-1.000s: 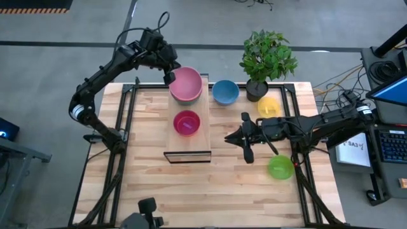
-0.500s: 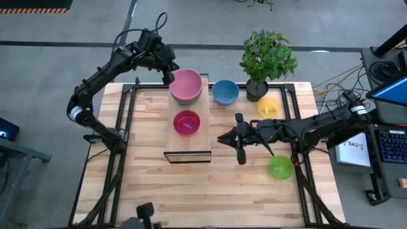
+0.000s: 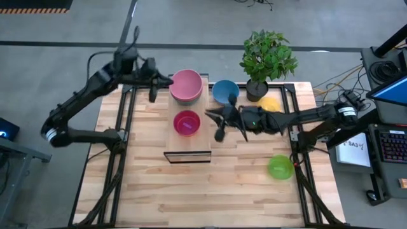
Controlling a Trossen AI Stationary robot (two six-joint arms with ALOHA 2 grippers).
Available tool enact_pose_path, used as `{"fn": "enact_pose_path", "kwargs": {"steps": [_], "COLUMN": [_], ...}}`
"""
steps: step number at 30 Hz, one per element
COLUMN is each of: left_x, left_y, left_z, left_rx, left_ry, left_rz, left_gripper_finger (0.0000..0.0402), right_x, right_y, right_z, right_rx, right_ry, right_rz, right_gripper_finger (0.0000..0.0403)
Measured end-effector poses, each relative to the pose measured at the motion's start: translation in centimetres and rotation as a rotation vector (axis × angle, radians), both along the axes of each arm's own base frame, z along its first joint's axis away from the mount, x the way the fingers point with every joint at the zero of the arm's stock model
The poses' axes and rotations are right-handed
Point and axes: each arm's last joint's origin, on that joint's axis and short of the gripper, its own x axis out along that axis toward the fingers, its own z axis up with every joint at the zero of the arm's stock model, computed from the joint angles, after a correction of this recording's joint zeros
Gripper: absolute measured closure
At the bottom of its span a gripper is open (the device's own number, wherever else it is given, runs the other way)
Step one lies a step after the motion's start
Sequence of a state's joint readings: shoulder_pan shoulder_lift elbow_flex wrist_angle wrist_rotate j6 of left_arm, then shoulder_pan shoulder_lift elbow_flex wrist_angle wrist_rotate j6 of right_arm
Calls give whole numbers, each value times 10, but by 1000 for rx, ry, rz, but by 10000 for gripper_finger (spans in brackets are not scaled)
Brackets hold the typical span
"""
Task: Place and stack bowls onto a shelf
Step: Stack the pink bowl on top of the orange bowl on the shelf, then stack the yellow bowl on top of the purple bowl on the shelf
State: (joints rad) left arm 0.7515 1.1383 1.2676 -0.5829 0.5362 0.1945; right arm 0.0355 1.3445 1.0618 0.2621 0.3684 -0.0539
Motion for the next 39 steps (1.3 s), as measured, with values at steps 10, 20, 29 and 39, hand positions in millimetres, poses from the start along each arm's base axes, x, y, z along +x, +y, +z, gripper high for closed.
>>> {"fn": "enact_pose_path", "kwargs": {"steps": [10,20,29,39], "left_x": [-42,-66,-68,-51], "left_y": [-45,-66,-73,-79], "left_z": [-21,-22,-32,-78], "left_rx": [84,109,50,-50], "left_ry": [-214,-283,-314,-442], "left_rz": [7,10,-7,-101], "left_gripper_finger": [401,401,401,401], "right_x": [50,77,58,-5], "right_y": [-88,-115,-99,-40], "right_z": [11,-23,12,46], "right_rx": [-25,37,28,253], "right_ry": [89,205,170,326], "right_rz": [-228,-288,-283,-215], "right_gripper_finger": [365,365,365,365]}}
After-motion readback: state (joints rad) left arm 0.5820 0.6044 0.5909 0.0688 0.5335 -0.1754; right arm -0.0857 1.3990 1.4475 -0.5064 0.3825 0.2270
